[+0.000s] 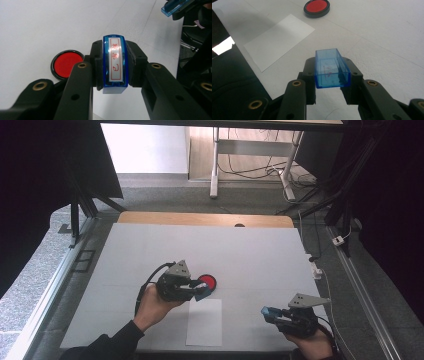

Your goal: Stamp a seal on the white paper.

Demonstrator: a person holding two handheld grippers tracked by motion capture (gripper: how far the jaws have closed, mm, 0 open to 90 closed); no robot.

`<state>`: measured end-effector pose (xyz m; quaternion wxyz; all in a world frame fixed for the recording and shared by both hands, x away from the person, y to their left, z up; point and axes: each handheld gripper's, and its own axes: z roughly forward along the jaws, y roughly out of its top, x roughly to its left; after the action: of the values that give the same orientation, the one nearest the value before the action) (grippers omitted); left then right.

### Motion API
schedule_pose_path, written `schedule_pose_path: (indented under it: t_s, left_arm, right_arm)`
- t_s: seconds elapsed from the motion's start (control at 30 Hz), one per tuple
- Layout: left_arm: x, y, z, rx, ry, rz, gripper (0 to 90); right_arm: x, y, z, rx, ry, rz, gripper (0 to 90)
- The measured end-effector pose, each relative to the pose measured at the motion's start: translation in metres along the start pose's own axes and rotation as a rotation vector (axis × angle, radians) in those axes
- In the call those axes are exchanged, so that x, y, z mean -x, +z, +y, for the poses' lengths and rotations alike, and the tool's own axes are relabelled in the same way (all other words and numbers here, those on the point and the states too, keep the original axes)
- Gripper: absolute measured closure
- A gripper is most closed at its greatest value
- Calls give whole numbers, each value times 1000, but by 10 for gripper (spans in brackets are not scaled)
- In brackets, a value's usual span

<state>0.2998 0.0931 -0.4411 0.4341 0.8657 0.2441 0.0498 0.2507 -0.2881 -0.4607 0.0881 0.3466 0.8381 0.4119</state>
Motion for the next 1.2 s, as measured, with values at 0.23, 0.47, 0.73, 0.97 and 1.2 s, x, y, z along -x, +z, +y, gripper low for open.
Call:
schedule_pose_path:
  t_s: [0.23,0.47,0.73,0.97,1.2]
  left_arm:
    - [7,3,-5,-14,2,-11,703]
    - [13,9,-10,-27,2,-15,703]
    - [17,20,-18,-41,-3,-22,703]
    - [18,29,-23,-68,4,-16,703]
    - [18,40,-30,-86,13,-2,703]
  right_arm:
    - [0,0,0,0,0,0,679]
    - [0,0,0,1,-1,0,679]
    - [-1,0,0,-3,-3,-4,679]
    - [-1,0,0,-6,-5,-2,680]
    - [-1,0,0,-7,-6,-1,680]
